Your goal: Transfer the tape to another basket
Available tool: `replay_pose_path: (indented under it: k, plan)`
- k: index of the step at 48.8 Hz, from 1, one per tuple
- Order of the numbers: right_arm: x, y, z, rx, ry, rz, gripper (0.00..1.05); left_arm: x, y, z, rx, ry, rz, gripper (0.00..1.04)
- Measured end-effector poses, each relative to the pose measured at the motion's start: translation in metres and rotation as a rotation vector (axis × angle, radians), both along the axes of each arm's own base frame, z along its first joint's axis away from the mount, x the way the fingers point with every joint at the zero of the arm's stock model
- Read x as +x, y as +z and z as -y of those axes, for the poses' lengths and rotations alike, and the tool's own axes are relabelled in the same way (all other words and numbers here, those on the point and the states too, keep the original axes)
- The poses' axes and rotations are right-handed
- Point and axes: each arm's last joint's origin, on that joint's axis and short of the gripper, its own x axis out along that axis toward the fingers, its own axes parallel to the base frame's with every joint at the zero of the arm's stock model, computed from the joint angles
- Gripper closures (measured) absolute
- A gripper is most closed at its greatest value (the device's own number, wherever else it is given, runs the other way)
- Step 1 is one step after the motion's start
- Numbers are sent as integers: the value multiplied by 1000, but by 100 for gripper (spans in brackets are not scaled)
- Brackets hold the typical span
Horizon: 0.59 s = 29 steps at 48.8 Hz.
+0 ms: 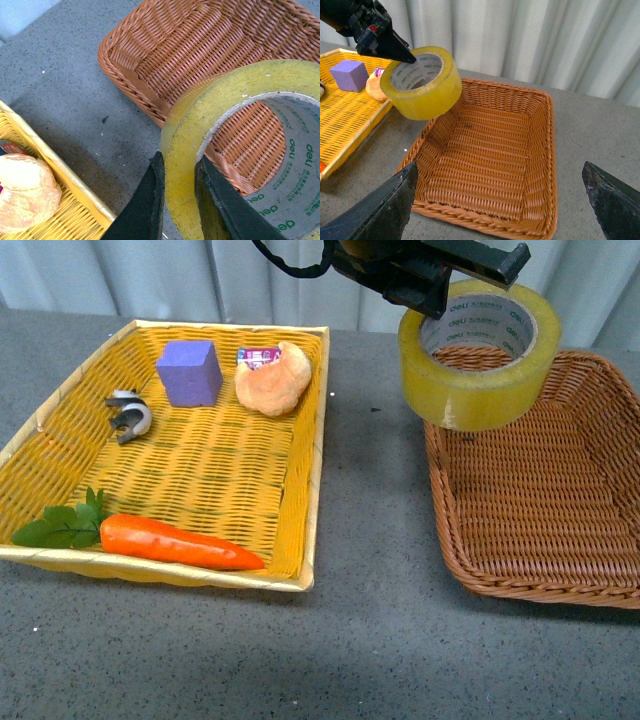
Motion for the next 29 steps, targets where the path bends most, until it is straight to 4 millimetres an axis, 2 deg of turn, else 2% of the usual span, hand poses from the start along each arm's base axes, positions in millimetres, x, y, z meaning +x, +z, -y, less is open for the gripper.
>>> replay_pose_path:
  k: [8,13,22,29]
  plan:
    - [38,25,4,15,34,-48,9,0,0,0,0,0,0,91]
    - [77,39,9,49,22,-151,9,0,0,0,0,0,0,91]
    - [143,43,10,135,73,-360,9,0,0,0,0,0,-1,91]
    - [175,43,1,128,97,-411,9,0,0,0,0,0,-1,91]
